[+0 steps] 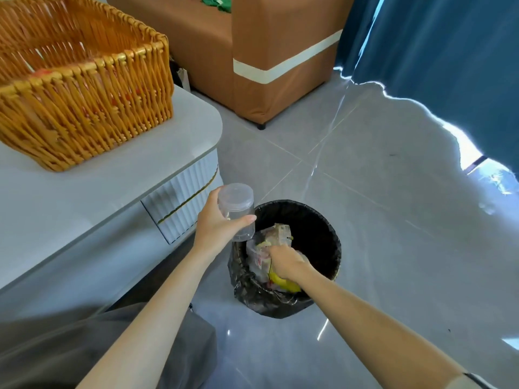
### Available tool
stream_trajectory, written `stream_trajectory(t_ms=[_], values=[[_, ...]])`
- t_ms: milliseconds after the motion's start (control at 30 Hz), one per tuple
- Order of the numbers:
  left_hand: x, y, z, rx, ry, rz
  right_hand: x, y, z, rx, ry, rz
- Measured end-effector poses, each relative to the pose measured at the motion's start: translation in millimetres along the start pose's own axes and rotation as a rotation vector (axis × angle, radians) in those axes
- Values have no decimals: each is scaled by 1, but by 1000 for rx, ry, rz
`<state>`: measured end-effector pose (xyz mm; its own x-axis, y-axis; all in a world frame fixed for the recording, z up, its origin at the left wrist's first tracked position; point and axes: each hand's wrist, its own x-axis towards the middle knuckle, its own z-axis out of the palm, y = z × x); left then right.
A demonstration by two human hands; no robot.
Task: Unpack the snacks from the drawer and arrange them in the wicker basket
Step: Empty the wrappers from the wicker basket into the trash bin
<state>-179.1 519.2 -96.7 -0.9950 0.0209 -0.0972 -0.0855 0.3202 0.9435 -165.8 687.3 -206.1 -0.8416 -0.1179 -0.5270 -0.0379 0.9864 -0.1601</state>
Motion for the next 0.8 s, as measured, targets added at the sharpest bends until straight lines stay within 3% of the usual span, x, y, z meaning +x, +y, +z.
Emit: stream_trajectory(t_ms=[233,333,467,600,800], values=[[21,-25,15,-11,-49,-32,54,25,60,-50,-409,-33],[26,-35,19,-7,-68,-50,75,38,81,-62,-487,90],[30,-45,23,3,-84,-57,64,35,68,-118,-496,125],[31,-53,25,-30,-140,-81,55,40,59,-6,-416,89],[19,-62,31,-4,-163,-107,20,51,17,413,88,21]])
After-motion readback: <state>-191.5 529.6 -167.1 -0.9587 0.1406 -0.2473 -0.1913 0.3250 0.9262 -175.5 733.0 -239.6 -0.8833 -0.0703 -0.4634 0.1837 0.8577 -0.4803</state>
